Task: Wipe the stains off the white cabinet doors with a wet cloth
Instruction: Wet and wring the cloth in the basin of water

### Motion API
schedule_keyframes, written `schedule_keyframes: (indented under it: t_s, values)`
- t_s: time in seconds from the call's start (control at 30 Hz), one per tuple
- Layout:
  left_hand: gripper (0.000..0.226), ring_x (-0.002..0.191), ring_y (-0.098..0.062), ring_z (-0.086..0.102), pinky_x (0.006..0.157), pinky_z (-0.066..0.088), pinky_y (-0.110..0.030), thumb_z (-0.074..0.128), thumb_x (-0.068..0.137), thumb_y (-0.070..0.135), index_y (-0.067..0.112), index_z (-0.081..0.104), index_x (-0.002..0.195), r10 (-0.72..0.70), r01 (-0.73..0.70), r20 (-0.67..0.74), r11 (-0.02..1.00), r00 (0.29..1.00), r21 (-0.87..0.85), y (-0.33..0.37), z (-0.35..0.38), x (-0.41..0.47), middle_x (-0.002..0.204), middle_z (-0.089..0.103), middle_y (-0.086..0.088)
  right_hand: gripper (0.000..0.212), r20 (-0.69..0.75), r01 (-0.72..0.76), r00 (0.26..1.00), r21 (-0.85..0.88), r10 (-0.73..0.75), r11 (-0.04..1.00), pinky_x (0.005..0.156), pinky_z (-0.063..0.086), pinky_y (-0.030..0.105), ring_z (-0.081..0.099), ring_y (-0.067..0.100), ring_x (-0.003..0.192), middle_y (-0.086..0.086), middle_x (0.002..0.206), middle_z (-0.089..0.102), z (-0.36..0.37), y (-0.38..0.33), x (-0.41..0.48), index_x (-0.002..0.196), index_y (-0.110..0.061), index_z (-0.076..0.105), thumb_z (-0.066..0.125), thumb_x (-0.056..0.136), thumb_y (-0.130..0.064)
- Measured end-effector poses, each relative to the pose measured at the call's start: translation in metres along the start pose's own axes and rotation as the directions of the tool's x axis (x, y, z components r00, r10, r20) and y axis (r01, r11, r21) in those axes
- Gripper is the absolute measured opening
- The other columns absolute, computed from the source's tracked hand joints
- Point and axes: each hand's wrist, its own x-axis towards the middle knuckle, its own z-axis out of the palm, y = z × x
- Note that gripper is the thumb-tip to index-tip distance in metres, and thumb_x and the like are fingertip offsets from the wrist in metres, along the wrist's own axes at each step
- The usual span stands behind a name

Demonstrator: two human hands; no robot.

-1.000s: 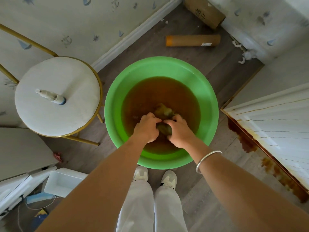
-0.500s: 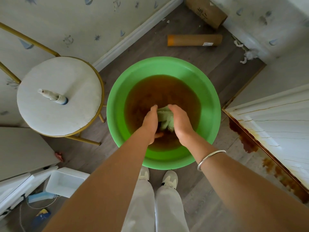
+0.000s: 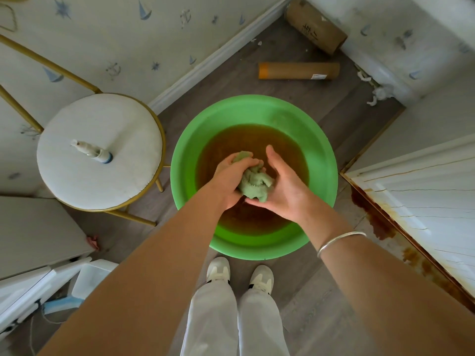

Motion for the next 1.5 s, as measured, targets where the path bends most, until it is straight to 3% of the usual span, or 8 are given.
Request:
schedule_keyframes:
  t_s: [0.13, 0.23, 0.37, 0.6, 0.77, 0.93, 1.3, 1.5]
  values:
    - [0.014, 0.087, -0.02, 0.067, 0.078, 0.057, -0.036, 0.065, 0.089, 0.025, 0.012, 0.068, 0.093, -0.124, 0.109, 0.202, 0.991, 0.972, 0.083, 0.009, 0.001, -0.007, 0.09, 0.07, -0.006, 0.056, 0.226, -0.161, 0.96, -0.029, 0.163, 0.987, 0.099, 0.047, 0.056, 0.059, 0.039, 0.117, 0.021, 0.132, 0.057, -0.002, -0.002, -0.007, 0.133, -0.015, 0.051, 0.07, 0.08, -0.015]
    - [0.022, 0.086, -0.02, 0.068, 0.082, 0.056, -0.037, 0.062, 0.09, 0.034, 0.013, 0.065, 0.084, -0.114, 0.082, 0.179, 0.981, 0.977, 0.178, 0.014, 0.004, -0.005, 0.084, 0.071, -0.006, 0.036, 0.212, -0.197, 0.955, -0.079, 0.209, 0.977, 0.07, 0.06, 0.029, 0.066, 0.035, 0.107, 0.022, 0.116, 0.066, 0.004, -0.005, -0.01, 0.116, -0.003, 0.058, 0.065, 0.082, -0.001]
    - [0.031, 0.082, -0.021, 0.064, 0.083, 0.055, -0.037, 0.051, 0.095, 0.043, 0.015, 0.06, 0.083, -0.029, -0.001, 0.057, 0.886, 0.998, 0.464, 0.017, 0.005, 0.0, 0.08, 0.065, -0.004, 0.015, 0.141, -0.148, 0.964, -0.428, 0.227, 0.892, 0.046, 0.035, 0.015, 0.058, 0.011, 0.067, 0.011, 0.088, 0.065, 0.01, 0.0, 0.0, 0.107, -0.004, 0.059, 0.06, 0.093, -0.004]
    - [0.036, 0.095, -0.022, 0.053, 0.092, 0.045, -0.043, 0.034, 0.1, 0.046, 0.018, 0.056, 0.098, 0.078, 0.002, -0.109, 0.803, 0.991, 0.596, 0.003, 0.009, 0.007, 0.102, 0.058, -0.005, 0.019, 0.002, -0.006, 1.0, -0.896, 0.018, 0.443, 0.041, 0.028, 0.023, 0.036, 0.011, 0.05, 0.0, 0.063, 0.041, 0.014, 0.019, 0.021, 0.105, -0.002, 0.053, 0.047, 0.1, -0.019]
    - [0.037, 0.078, -0.019, 0.052, 0.083, 0.046, -0.039, 0.029, 0.103, 0.036, 0.011, 0.055, 0.094, 0.234, -0.04, -0.216, 0.76, 0.948, 0.648, -0.002, 0.012, 0.014, 0.081, 0.053, -0.003, 0.028, 0.042, 0.061, 0.983, -0.993, -0.18, 0.105, 0.057, 0.046, 0.028, 0.053, 0.012, 0.064, 0.004, 0.09, 0.056, 0.015, 0.03, 0.028, 0.121, -0.003, 0.051, 0.045, 0.1, -0.019]
    - [0.043, 0.089, -0.029, 0.058, 0.083, 0.046, -0.038, 0.032, 0.103, 0.029, -0.001, 0.055, 0.123, 0.192, 0.06, -0.322, 0.771, 0.927, 0.634, -0.006, 0.009, 0.019, 0.1, 0.062, -0.019, 0.028, 0.08, 0.069, 0.978, -0.996, -0.194, -0.061, 0.074, 0.051, 0.037, 0.054, 0.018, 0.07, 0.011, 0.101, 0.059, 0.018, 0.033, 0.022, 0.118, -0.001, 0.051, 0.042, 0.1, -0.021]
    - [0.026, 0.068, -0.019, 0.051, 0.071, 0.046, -0.036, 0.035, 0.1, 0.026, 0.011, 0.055, 0.091, 0.141, 0.079, -0.442, 0.893, 0.886, 0.443, -0.012, 0.017, 0.013, 0.072, 0.051, -0.002, 0.027, 0.072, 0.029, 0.957, -0.988, -0.282, -0.152, 0.06, 0.038, 0.031, 0.051, 0.022, 0.065, 0.003, 0.08, 0.052, 0.017, 0.036, 0.006, 0.122, -0.003, 0.043, 0.046, 0.099, -0.017]
    - [0.036, 0.066, -0.016, 0.045, 0.071, 0.04, -0.034, 0.039, 0.101, 0.036, 0.019, 0.048, 0.07, 0.134, -0.045, -0.211, 0.922, 0.968, 0.384, -0.013, 0.018, -0.004, 0.07, 0.046, 0.001, 0.042, 0.032, 0.069, 0.968, -0.988, -0.249, 0.141, 0.07, 0.048, 0.035, 0.059, 0.021, 0.083, 0.006, 0.103, 0.061, 0.005, 0.021, -0.002, 0.122, -0.008, 0.047, 0.058, 0.093, -0.037]
